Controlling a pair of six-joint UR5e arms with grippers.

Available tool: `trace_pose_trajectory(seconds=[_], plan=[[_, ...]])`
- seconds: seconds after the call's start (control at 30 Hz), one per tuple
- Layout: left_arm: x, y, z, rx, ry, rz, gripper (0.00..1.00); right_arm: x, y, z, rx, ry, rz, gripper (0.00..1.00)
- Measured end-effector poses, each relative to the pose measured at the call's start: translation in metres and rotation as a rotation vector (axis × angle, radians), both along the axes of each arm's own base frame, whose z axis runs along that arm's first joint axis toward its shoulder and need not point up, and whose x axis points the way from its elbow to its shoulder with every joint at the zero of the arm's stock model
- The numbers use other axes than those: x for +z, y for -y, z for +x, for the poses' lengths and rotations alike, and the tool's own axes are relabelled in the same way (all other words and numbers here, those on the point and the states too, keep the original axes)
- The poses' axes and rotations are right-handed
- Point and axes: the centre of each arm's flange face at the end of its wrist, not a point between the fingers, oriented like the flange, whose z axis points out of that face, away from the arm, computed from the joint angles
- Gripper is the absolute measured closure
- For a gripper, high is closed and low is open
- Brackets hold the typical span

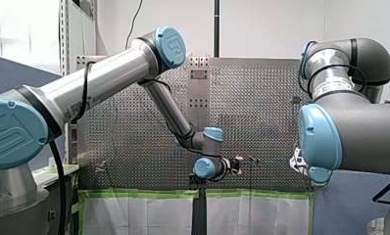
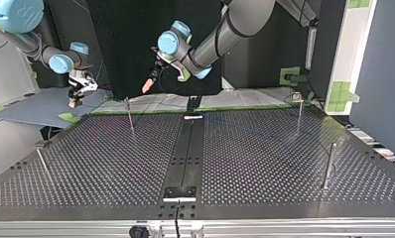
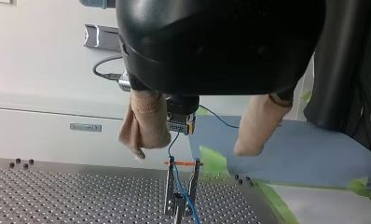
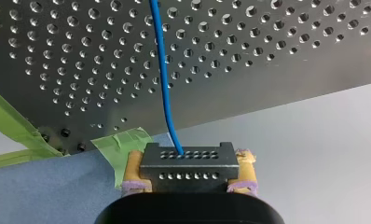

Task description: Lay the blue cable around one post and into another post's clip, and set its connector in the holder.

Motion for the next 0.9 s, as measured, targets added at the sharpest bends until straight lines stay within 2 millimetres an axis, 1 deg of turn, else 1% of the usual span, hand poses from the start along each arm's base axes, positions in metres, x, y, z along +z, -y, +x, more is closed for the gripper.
trace_pose_trajectory(seconds=[0.73, 0.9], plan=[[0.0, -0.003, 0.004, 0.012, -0.001, 0.002, 0.0, 0.001, 0.001, -0.001, -0.001, 0.001, -0.004, 0.93], [0.002, -0.011, 0.004, 0.038, -0.01, 0.028, 0.0, 0.0, 0.001, 0.0, 0.0, 0.002, -0.004, 0.93]])
